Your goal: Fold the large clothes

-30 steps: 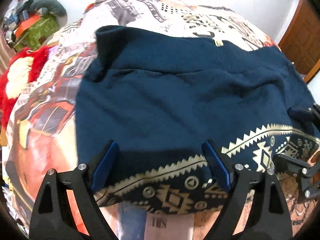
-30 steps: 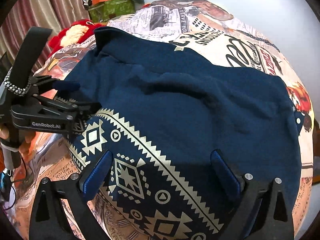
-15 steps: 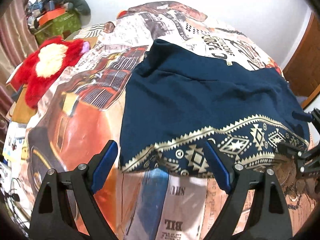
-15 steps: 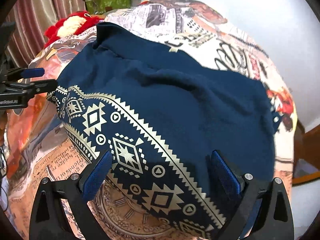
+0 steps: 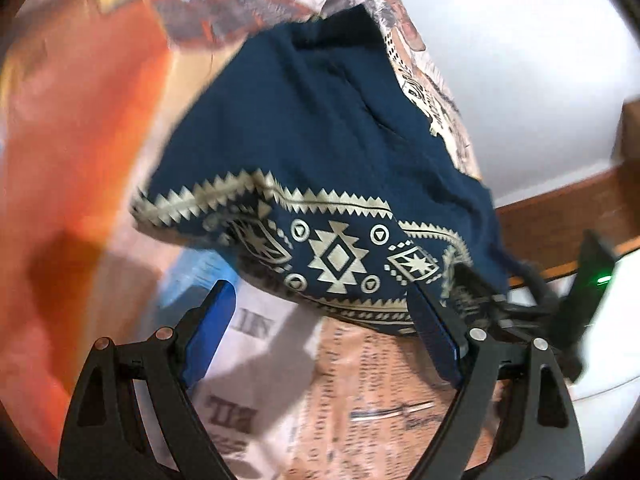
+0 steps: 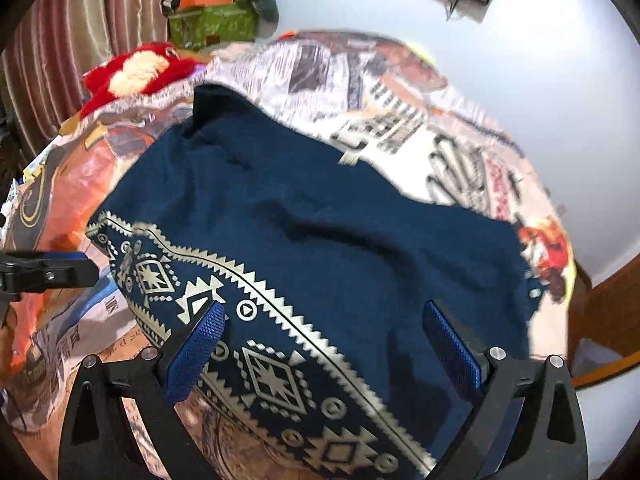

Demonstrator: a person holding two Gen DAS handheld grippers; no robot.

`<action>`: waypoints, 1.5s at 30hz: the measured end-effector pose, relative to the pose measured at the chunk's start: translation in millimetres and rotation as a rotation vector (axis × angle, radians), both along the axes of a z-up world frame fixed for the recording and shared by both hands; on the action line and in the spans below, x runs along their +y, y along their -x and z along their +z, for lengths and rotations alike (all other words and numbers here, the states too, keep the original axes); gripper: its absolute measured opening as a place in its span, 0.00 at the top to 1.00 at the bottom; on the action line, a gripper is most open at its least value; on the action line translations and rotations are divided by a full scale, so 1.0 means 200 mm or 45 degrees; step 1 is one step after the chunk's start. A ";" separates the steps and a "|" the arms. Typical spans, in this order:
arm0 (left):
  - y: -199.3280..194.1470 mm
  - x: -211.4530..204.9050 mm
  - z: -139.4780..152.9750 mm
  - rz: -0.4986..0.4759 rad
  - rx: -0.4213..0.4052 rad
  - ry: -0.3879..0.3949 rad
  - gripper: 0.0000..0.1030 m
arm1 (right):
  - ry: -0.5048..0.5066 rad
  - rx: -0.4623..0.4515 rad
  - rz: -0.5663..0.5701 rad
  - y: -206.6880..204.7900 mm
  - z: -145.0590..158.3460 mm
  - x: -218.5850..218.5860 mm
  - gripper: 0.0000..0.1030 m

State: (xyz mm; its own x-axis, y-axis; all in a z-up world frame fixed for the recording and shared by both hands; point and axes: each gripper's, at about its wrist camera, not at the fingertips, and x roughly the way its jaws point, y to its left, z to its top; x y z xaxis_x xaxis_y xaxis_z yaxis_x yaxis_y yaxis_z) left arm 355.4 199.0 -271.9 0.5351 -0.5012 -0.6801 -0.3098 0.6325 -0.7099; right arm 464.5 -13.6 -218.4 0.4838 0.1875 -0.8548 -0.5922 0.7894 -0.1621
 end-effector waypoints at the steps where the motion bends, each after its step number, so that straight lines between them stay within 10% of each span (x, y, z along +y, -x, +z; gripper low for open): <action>1: -0.01 0.01 -0.03 0.008 0.004 0.059 0.15 | 0.002 0.033 -0.008 -0.02 -0.04 0.01 0.04; 9: -0.11 0.09 -0.24 0.122 -0.072 0.482 0.15 | -0.147 0.229 -0.069 -0.12 -0.15 -0.03 0.00; 16: -0.23 0.14 -0.31 0.207 -0.106 0.591 0.15 | -0.107 0.200 0.001 -0.09 -0.17 -0.01 0.00; 21: -0.38 0.08 -0.24 0.233 -0.043 0.372 0.30 | -0.112 0.213 0.002 -0.10 -0.17 -0.02 0.00; 28: -0.42 -0.04 0.03 0.210 -0.101 -0.174 0.86 | -0.103 0.247 0.029 -0.07 -0.15 -0.03 0.00; 37: -0.20 -0.21 0.57 0.169 -0.348 -0.685 0.90 | -0.264 0.193 -0.050 -0.08 0.08 -0.09 0.00; 45: -0.22 -0.27 0.60 0.107 -0.317 -0.733 0.91 | -0.240 0.289 -0.136 -0.09 -0.13 -0.03 0.00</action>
State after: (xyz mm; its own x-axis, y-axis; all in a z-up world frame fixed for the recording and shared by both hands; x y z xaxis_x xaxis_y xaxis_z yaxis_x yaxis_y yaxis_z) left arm 400.3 144.4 -151.4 0.7338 -0.0418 -0.6781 -0.2439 0.9154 -0.3204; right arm 482.0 -19.7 -243.6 0.3104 0.3109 -0.8983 -0.5083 0.8528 0.1195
